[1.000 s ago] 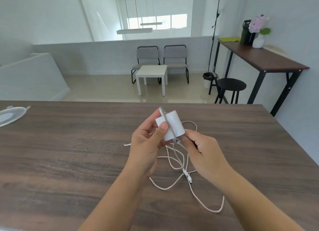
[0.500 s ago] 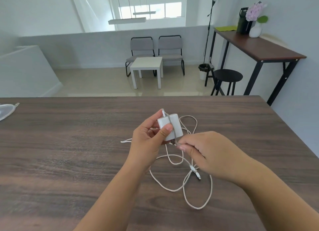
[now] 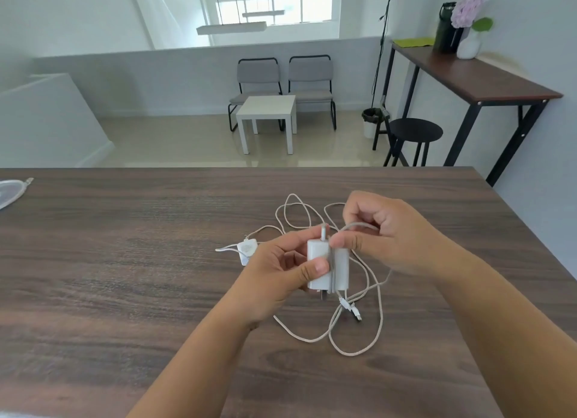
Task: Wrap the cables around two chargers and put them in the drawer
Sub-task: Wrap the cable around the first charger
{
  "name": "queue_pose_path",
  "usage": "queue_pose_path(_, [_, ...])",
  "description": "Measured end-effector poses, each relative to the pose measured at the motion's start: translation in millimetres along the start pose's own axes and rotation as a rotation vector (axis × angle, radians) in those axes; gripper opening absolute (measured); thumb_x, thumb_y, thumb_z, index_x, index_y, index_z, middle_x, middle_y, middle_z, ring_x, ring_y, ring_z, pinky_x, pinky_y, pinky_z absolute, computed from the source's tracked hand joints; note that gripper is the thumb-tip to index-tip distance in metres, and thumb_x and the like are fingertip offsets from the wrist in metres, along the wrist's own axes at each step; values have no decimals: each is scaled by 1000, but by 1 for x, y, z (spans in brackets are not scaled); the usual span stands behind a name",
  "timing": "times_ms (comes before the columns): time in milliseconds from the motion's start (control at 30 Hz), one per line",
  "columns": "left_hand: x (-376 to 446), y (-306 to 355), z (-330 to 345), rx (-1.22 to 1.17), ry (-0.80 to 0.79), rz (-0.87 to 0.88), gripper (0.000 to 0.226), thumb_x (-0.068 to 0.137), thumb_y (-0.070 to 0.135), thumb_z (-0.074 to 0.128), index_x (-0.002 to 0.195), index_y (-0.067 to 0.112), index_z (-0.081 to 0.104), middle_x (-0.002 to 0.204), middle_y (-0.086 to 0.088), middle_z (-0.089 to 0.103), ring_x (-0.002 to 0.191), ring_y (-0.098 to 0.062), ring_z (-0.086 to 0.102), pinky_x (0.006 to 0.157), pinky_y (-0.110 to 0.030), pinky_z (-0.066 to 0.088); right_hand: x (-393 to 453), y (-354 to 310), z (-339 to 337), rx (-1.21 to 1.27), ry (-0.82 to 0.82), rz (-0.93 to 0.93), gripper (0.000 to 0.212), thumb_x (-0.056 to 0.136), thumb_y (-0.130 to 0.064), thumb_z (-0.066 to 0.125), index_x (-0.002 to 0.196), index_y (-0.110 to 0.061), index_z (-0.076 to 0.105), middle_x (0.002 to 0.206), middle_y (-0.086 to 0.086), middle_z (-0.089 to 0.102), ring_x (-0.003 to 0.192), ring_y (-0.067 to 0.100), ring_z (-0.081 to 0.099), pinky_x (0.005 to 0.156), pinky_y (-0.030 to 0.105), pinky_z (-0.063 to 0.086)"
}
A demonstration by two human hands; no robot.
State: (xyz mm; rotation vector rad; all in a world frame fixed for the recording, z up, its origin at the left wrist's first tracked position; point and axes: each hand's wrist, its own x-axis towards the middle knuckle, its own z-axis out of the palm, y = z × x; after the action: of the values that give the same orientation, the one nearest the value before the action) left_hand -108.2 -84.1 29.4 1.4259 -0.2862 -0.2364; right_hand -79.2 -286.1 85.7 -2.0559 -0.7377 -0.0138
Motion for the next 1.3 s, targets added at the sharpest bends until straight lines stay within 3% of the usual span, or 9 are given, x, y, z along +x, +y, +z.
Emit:
queue_pose_path(167, [-2, -1, 5, -20, -45, -12, 49, 72, 34, 81, 120, 31, 70, 99, -4, 71, 83, -19, 62, 64, -30, 56, 5, 15, -2, 213, -106, -25, 30, 86, -26, 68, 73, -6, 49, 57, -8, 37, 51, 4, 31, 52, 12, 30])
queue_pose_path(267, [-1, -1, 3, -73, -66, -1, 59, 68, 45, 85, 122, 29, 69, 108, -12, 68, 95, -30, 60, 73, -43, 55, 6, 19, 5, 362, -50, -26, 18, 89, -17, 58, 78, -3, 58, 53, -10, 45, 46, 0, 36, 50, 7, 32])
queue_pose_path(400, [1, -1, 5, -173, -35, 12, 63, 64, 42, 89, 123, 29, 68, 109, -11, 69, 92, -24, 66, 69, -40, 58, 4, 24, 16, 414, 93, -16, 13, 90, -10, 56, 82, -4, 65, 58, -12, 59, 48, -3, 49, 51, 5, 37])
queue_pose_path(467, [2, -3, 5, -218, -4, 17, 67, 63, 42, 90, 124, 28, 67, 113, -5, 70, 93, -20, 67, 72, -40, 56, 2, 30, 26, 377, 172, -9, 15, 91, -21, 62, 81, -13, 69, 64, -2, 61, 56, 3, 51, 56, 14, 40])
queue_pose_path(567, [4, -6, 8, -270, 42, 25, 70, 60, 45, 91, 123, 27, 68, 117, -2, 70, 91, -18, 68, 69, -37, 56, -3, 35, 39, 326, 293, -3, 14, 89, -35, 62, 82, -26, 71, 75, 11, 67, 68, 35, 56, 61, 36, 46])
queue_pose_path(800, [8, -11, 14, -388, 161, 64, 71, 57, 42, 92, 122, 22, 69, 112, -7, 68, 88, -20, 67, 62, -31, 58, -12, 23, 52, 212, 404, 20, 29, 94, -10, 57, 103, -33, 71, 93, -18, 74, 87, 4, 69, 73, 15, 51])
queue_pose_path(933, [9, -13, 17, -394, 217, 76, 77, 58, 41, 92, 128, 24, 65, 112, -5, 69, 87, -19, 69, 63, -31, 58, -17, 23, 57, 85, 423, 4, 42, 95, -7, 55, 110, -45, 65, 95, -20, 72, 89, 5, 68, 75, 20, 53])
queue_pose_path(1167, [11, -12, 15, -394, 273, 115, 48, 81, 20, 68, 128, 24, 61, 114, -5, 72, 99, -26, 68, 75, -36, 59, -28, 26, 57, 10, 336, 30, 33, 96, -14, 54, 116, -37, 67, 89, -15, 72, 80, 6, 64, 70, 11, 44])
queue_pose_path(1300, [8, -15, 15, -330, 177, 119, 68, 70, 29, 87, 132, 26, 59, 120, -5, 69, 110, -25, 64, 83, -38, 59, -31, 29, 55, 60, 334, 112, 38, 95, -10, 56, 105, -44, 67, 87, -11, 73, 82, 8, 66, 73, 21, 50])
